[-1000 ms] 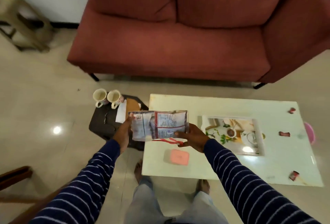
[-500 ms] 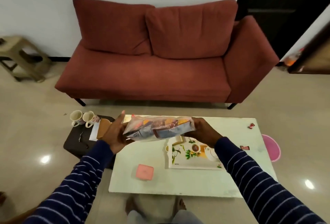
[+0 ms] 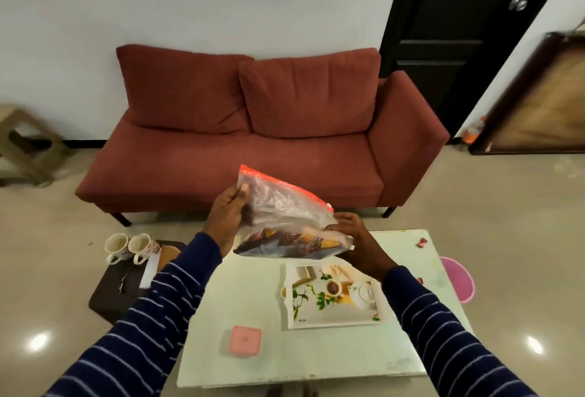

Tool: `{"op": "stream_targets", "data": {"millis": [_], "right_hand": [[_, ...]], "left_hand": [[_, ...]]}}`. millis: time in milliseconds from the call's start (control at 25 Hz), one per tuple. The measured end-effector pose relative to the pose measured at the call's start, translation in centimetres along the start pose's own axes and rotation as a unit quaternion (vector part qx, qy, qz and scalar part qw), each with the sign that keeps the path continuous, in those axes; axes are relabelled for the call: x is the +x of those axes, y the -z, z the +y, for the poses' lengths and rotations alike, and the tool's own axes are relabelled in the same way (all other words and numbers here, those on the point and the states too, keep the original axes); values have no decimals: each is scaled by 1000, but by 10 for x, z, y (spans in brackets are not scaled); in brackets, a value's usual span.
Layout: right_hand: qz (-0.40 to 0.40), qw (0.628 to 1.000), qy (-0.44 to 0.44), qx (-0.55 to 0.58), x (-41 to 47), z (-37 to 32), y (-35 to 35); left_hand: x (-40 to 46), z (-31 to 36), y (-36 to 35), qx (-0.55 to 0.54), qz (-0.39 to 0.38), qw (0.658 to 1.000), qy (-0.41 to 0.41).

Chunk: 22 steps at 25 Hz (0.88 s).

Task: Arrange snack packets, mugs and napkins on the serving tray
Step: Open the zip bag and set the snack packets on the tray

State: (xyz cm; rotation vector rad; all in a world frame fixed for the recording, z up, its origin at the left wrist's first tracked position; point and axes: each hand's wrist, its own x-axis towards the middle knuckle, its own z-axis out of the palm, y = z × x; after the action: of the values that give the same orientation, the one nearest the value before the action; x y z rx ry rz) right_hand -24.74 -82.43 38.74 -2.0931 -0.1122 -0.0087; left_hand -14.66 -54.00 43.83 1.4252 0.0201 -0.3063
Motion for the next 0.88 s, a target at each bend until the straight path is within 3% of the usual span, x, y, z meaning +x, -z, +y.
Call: {"op": "stream_targets", "data": {"millis": [160,280,440,520,600,680,800,880], "right_hand": [[37,997,-55,-33,-6,-2,17],[91,994,-44,-45,-9,-5,35],[172,983,-56,18,0,-18,60],[194,964,-117,136,7,-31,74],[165,927,-210,263,22,-50,92],[107,898,-292,312,43,-66,107],[42,891,-348,288,75,-78,121],[8,903,-365,226,92,-76,115]], "left_hand": [[-2,16,-28,-78,-12,996,-47],[-5,29,-49,-135,-49,987,-73],[-9,34,-75,-39,-53,987,-147],[-11,32,-82,33,-33,982,-183],[-16,31,-92,108,-4,966,-236],[-28,27,-105,185,5,935,-301],[-48,12,-142,260,38,877,-401],[-60,-2,-163,263,66,870,-412]]}}
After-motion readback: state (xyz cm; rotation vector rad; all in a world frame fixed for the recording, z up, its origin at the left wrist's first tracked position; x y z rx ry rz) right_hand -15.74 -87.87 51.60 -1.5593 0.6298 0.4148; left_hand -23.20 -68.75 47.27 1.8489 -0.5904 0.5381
